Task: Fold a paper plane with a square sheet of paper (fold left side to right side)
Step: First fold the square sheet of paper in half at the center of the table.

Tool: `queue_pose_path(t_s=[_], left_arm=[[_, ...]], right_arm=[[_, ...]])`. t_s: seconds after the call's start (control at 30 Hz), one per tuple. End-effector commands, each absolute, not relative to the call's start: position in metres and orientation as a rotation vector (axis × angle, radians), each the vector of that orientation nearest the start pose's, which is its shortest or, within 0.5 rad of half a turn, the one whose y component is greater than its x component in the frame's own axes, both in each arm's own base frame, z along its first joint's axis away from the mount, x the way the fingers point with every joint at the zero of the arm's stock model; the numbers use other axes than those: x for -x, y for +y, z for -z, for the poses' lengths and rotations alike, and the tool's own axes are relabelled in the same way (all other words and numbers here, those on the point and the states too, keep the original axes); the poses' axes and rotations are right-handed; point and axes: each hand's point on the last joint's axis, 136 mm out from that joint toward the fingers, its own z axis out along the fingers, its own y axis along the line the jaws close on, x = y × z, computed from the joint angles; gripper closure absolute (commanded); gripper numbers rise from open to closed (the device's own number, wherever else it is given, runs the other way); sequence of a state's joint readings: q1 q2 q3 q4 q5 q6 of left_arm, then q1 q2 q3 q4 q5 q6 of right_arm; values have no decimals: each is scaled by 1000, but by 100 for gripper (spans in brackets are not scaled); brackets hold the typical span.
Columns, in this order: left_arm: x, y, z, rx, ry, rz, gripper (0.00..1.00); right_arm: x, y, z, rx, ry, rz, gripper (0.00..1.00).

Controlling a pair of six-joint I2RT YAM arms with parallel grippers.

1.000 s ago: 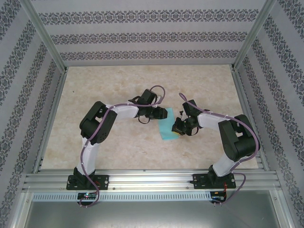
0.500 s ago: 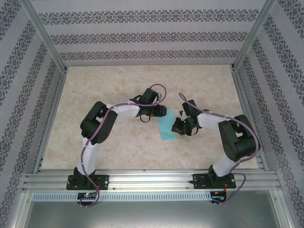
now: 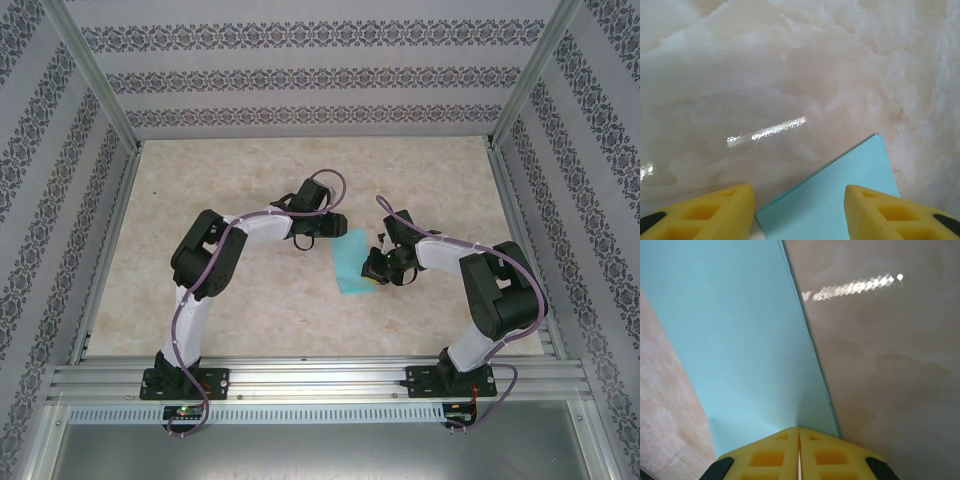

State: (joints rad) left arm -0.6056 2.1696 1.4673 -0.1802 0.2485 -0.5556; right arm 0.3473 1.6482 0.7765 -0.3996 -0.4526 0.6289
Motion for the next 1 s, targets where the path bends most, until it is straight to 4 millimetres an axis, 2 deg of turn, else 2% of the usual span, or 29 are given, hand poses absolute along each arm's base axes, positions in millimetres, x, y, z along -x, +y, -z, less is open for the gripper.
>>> queue_pose_path(t_s=[0.0,0.2,0.3,0.4,0.5,0.6,0.8,0.97], left_arm=[[-447,-312,-33,-126,2570,668,45],[-437,-301,-83,-150,2488,736,43],[-417,-314,-103,-221,2448,888,45],[-393,-339,-110,-304,2431,1069,47],[-376,-366,-102,-370,2451,1173,49],[-371,-380,-85,-371,2484,1197,50],[-367,-383,-67,-300,2519,1227,51],[-362,-380,-43,-283,2578,1185,51]], right_arm=[[-242,155,17,-347,3081,-616,90],[-259,161,10,-296,3039,-661,90],[-264,163,6,-285,3027,-670,90],[-265,164,5,-276,3022,-673,90],[-266,164,4,-275,3017,-672,90],[-266,163,5,-274,3016,-666,90],[-270,169,-1,-276,2985,-726,90],[-278,178,-18,-253,2914,-817,89]])
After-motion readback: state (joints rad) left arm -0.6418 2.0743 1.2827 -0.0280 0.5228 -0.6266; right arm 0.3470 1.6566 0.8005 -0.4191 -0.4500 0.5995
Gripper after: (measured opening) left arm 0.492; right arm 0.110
